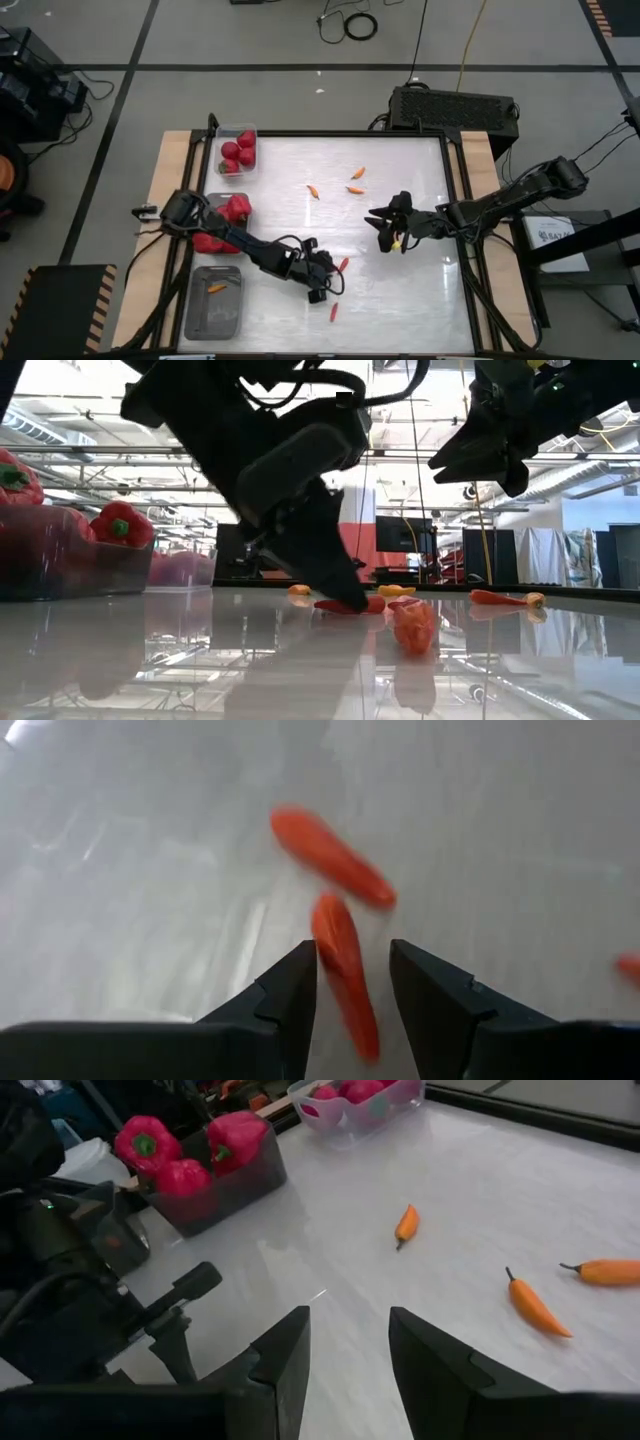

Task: Sort produce into baskets
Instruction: Put the orange chili pepper into the bottom gray bin

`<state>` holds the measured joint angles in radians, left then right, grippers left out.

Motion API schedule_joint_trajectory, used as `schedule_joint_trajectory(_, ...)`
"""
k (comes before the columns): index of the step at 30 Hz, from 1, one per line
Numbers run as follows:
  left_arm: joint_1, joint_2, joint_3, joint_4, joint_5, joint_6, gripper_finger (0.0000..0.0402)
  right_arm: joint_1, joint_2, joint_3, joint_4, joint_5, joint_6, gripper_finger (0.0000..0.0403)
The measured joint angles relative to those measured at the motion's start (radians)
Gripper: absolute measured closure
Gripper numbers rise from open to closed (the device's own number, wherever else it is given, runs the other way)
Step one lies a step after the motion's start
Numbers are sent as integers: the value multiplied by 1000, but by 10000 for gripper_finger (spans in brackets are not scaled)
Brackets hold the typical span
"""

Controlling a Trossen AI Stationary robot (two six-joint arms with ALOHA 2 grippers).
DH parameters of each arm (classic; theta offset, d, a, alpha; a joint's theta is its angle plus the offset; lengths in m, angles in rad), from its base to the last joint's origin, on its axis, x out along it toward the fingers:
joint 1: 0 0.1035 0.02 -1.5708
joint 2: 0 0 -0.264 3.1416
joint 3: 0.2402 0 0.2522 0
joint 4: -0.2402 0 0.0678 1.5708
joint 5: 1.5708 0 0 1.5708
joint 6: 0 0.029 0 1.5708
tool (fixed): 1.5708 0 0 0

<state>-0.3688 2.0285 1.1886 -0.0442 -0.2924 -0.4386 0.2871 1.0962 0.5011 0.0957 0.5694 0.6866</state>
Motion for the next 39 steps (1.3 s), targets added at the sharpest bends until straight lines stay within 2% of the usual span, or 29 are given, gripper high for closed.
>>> schedule_joint_trajectory(6, -7, 30, 1, 6, -6, -1, 265, 2, 0, 0, -1, -69, 12, 273)
schedule_joint_trajectory(10, -7, 32, 2, 5, -6, 0, 274, 3, 0, 0, -1, -78, 26, 273)
schedule_joint_trajectory(13, -8, 31, 2, 5, -5, 1, 305, 3, 0, 0, -2, -78, 33, 273)
schedule_joint_trajectory(18, -8, 31, 2, 6, -5, 8, 382, 3, 0, 0, -2, -78, 34, 273)
schedule_joint_trajectory(22, -18, 20, 11, -12, -16, 14, 385, 3, 0, 0, -2, -78, 34, 273)
schedule_joint_trajectory(25, -30, -29, 21, -98, 1, 27, 379, 3, 0, 0, -2, -78, 30, 273)
schedule_joint_trajectory(29, -67, -167, 48, -248, 64, 1, 378, 3, 0, 0, 0, -78, 10, 273)
schedule_joint_trajectory(34, -157, -339, 46, -472, 246, -135, 378, 0, 0, 0, 6, -78, 7, 273)
schedule_joint_trajectory(39, -302, -448, 47, -656, 292, -298, 378, 0, 0, 0, 13, -77, 7, 273)
